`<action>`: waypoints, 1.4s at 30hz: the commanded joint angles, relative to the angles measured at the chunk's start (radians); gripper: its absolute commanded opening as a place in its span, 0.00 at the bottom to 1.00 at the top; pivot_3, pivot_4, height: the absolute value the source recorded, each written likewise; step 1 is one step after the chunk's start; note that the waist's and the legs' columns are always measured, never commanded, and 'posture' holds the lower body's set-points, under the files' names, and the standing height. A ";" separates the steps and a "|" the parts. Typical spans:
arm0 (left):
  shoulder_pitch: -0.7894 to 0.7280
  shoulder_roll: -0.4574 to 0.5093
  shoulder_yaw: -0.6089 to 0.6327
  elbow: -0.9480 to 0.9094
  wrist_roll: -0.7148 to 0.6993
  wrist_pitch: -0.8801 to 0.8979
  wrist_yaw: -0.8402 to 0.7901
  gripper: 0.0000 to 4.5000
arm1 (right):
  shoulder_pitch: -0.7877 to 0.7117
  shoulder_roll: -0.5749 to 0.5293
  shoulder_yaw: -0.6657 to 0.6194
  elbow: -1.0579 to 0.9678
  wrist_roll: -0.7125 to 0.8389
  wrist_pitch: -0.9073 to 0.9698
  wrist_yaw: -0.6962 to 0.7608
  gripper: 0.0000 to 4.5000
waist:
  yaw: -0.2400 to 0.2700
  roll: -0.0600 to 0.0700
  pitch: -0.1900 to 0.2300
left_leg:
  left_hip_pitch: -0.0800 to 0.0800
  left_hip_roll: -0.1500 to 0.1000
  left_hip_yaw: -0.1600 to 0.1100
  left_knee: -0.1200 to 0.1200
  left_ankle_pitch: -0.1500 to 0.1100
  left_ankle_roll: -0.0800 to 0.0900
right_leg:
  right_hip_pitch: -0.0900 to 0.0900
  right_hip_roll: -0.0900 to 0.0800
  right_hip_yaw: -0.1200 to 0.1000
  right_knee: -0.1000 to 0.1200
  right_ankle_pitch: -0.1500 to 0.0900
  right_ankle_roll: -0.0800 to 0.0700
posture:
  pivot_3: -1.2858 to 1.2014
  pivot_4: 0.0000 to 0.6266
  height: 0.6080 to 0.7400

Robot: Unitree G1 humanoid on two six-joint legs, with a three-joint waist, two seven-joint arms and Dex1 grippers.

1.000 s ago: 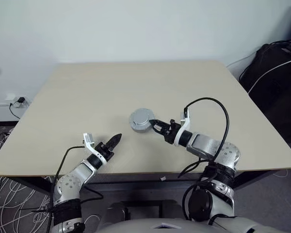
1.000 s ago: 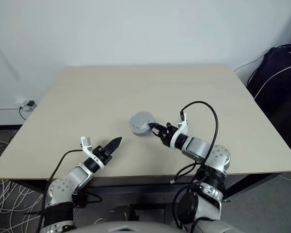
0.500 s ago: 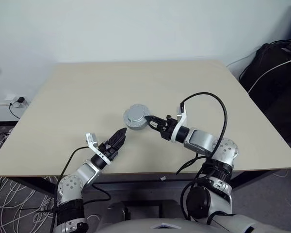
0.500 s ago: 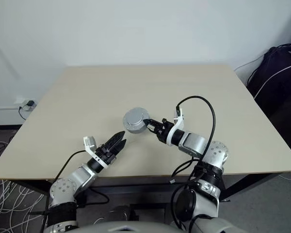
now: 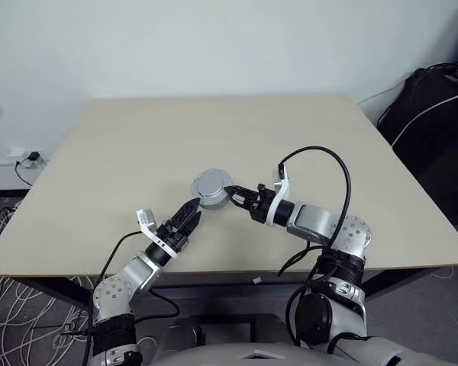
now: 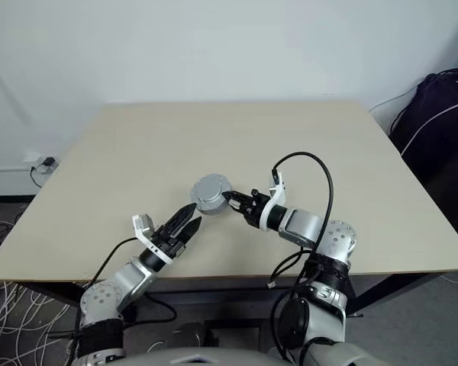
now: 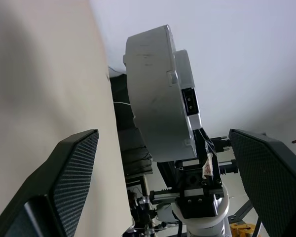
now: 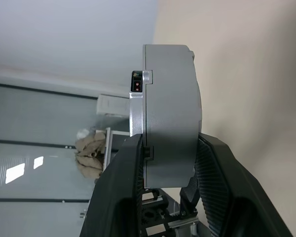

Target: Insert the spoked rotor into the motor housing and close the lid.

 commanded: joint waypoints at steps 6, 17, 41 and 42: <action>-0.045 -0.007 -0.004 0.008 -0.026 -0.016 -0.040 0.99 | 0.017 0.028 0.020 -0.058 0.079 0.051 0.003 0.27 | -0.001 0.000 0.000 | -0.002 0.000 0.000 0.000 0.000 0.000 | -0.002 0.000 0.000 0.000 0.000 0.000 | 0.52 0.00 1.00; -0.091 -0.010 -0.006 0.058 -0.016 -0.031 -0.037 0.99 | 0.029 0.039 0.033 -0.080 0.102 0.081 -0.007 0.27 | 0.001 0.000 0.000 | -0.008 0.000 0.000 0.001 0.000 0.000 | -0.008 0.000 0.000 0.000 0.002 0.001 | 0.52 0.00 1.00; -0.087 -0.009 -0.002 0.066 -0.046 -0.005 -0.034 0.52 | 0.024 0.029 0.037 -0.063 0.120 0.039 -0.021 0.27 | 0.001 0.000 0.000 | -0.009 0.000 0.000 0.001 0.000 0.000 | -0.008 0.001 0.001 0.001 0.004 0.001 | 0.52 0.00 1.00; -0.087 -0.008 -0.004 0.067 -0.049 0.000 -0.034 0.52 | 0.023 0.027 0.034 -0.058 0.124 0.041 -0.020 0.27 | 0.001 0.000 0.000 | -0.009 0.000 0.000 0.001 0.000 0.000 | -0.009 0.001 0.001 0.001 0.005 0.000 | 0.52 0.00 1.00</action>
